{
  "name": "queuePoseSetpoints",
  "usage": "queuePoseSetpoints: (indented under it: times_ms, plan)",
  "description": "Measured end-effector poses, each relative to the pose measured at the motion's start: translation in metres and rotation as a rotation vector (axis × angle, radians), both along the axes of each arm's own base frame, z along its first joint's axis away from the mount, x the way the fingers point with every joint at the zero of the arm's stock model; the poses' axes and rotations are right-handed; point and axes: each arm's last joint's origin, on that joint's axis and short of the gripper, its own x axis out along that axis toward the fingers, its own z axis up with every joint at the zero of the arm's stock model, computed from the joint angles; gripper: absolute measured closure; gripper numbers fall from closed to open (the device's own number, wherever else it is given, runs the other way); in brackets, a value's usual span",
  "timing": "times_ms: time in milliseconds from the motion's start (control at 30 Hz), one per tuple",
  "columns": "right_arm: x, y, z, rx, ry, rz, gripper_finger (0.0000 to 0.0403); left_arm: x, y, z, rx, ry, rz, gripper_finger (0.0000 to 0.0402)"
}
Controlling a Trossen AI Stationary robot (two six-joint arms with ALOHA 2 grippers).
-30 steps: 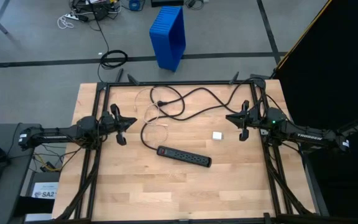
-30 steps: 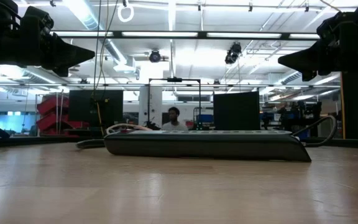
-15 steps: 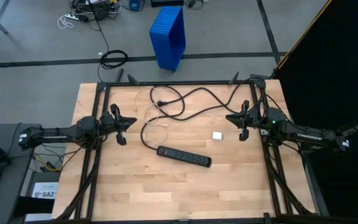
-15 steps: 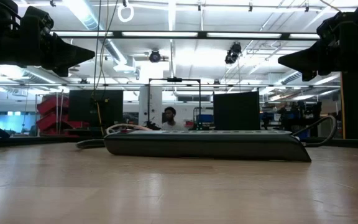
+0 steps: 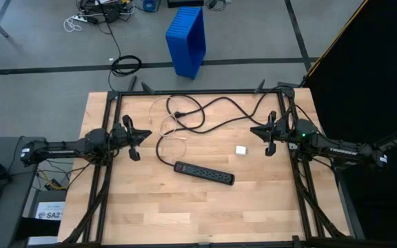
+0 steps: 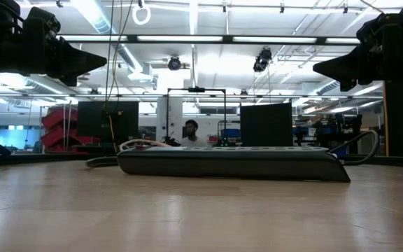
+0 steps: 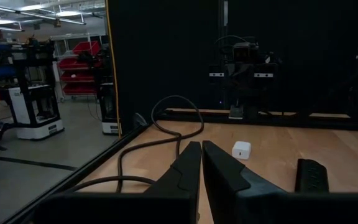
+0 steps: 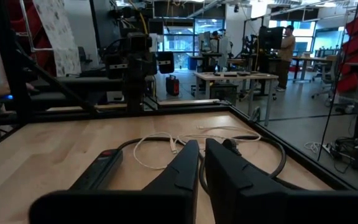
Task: Insert USB
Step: Return to Home Position
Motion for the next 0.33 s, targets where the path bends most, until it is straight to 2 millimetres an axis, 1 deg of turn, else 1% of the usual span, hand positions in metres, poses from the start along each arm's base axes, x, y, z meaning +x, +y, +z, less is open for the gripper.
queuePoseSetpoints:
  times_ms: [333]
  plan:
    - [0.0000,0.0000,0.0000,0.000,0.000,0.000,0.0391,0.0000,0.0000,0.0000,0.000,0.000,0.000,0.0401]
